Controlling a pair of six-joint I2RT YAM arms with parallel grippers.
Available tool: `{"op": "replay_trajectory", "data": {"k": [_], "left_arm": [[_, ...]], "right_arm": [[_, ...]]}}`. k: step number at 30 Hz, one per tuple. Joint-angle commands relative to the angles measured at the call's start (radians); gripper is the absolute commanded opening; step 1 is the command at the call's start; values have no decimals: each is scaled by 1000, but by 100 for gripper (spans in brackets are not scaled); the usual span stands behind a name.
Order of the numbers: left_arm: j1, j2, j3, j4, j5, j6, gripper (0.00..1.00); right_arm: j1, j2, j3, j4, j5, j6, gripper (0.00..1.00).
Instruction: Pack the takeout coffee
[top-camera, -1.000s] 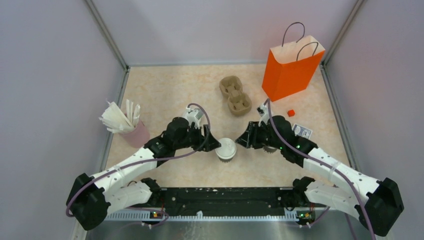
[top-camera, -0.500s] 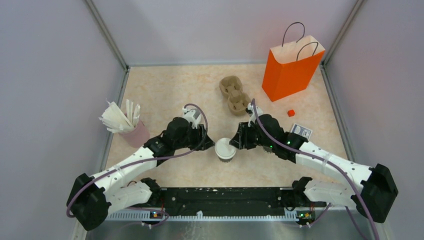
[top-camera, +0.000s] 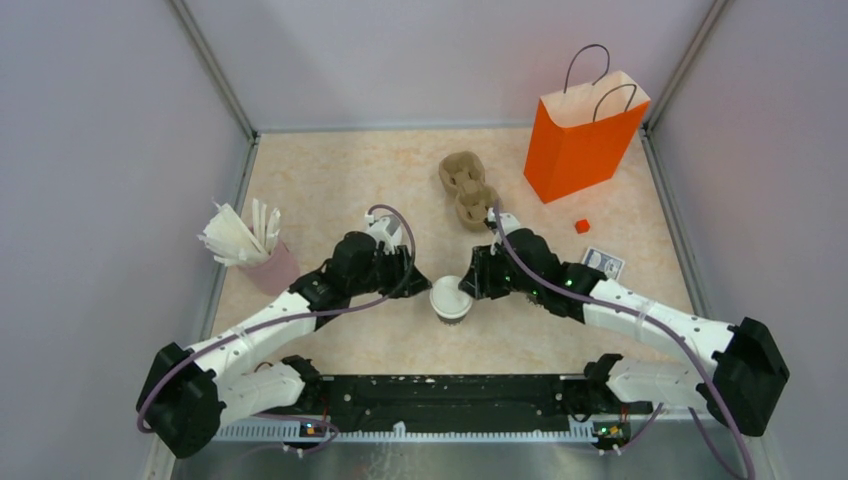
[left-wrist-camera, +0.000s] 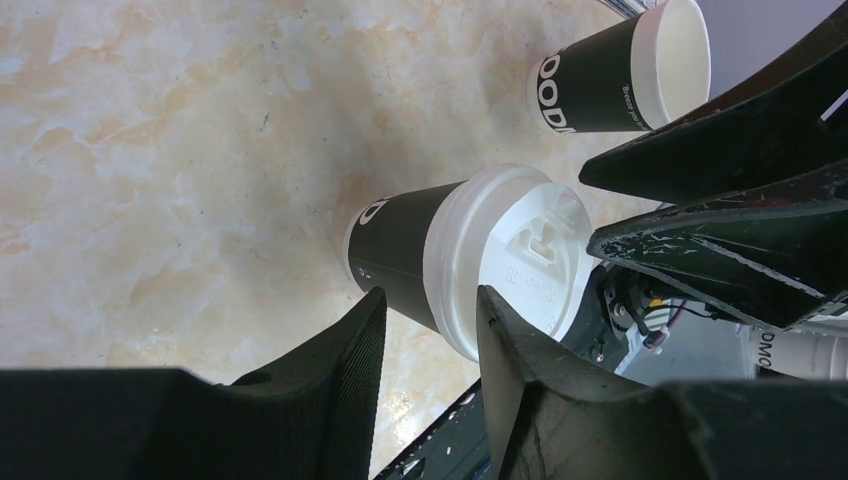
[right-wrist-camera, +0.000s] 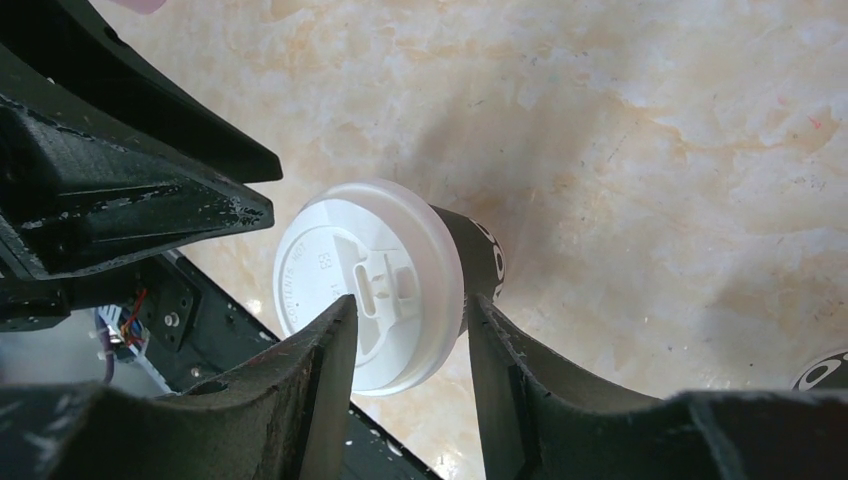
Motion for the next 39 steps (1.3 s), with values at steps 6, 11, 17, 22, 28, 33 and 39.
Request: {"op": "replay_trajectory", "data": {"k": [6,11,17,22,28,33,39], "left_arm": [[6,24,-27,74,12,-18,41],[5,40,-34,75,5,-19,40],[6,75,-47,106,52,-17,40],[6,99,-51,97,63,-15,40],[6,113,-71,40,38,-16,40],[6,166,-113,22,10,-7,39],[5,232,-135,28,6,-6,35]], "right_arm": [[21,51,58,31,16,-26,43],[23,59,40,46,16,-26,42],[22,58,8,73,10,-26,41],[23,59,-16,91,6,-27,40],[23,44,-114,144,-6,-3,39],[22,30,-226,205,3,31,37],[22,18,-297,232,4,52,36]]}}
